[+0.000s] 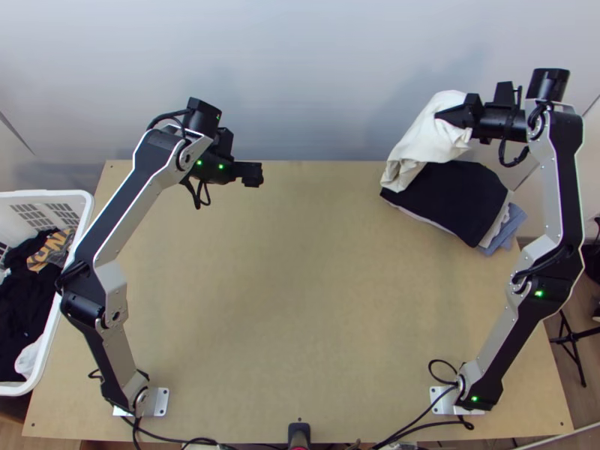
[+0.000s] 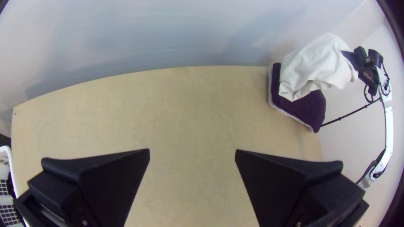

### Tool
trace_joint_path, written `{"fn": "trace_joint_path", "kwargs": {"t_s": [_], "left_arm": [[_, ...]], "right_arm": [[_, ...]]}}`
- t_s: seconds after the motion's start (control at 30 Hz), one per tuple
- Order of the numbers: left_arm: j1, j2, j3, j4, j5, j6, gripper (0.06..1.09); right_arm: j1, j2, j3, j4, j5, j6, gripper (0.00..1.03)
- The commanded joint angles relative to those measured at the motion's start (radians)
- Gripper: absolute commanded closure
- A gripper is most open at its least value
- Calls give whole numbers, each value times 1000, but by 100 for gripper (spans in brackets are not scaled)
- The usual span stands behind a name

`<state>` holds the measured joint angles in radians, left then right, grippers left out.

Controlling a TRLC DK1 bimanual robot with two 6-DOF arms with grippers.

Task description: Fold the t-shirt

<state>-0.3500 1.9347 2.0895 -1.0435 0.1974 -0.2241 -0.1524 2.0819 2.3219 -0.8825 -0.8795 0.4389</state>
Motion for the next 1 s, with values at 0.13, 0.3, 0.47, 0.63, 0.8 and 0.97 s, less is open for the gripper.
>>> {"fn": "trace_joint_path", "kwargs": {"t_s": [0.13, 0.3, 0.47, 0.63, 0.8, 0.97], "left_arm": [[23, -2, 1, 2, -1, 12, 10], [25, 3, 6, 2, -1, 15, 10], [17, 17, 23, 11, -1, 15, 10], [8, 40, 57, 11, -1, 15, 10], [-3, 52, 73, 11, -1, 22, 10], [-7, 53, 73, 10, 0, 26, 10]], "right_arm": [[-119, 84, -16, 7, 24, -22, 100], [-168, 84, -21, -95, 40, -108, 100], [-216, 69, -44, -174, 63, -197, 100], [-268, 27, -98, -230, 96, -287, 100], [-308, -11, -137, -311, 116, -381, 100], [-349, -100, -228, -326, 226, -459, 4]]}}
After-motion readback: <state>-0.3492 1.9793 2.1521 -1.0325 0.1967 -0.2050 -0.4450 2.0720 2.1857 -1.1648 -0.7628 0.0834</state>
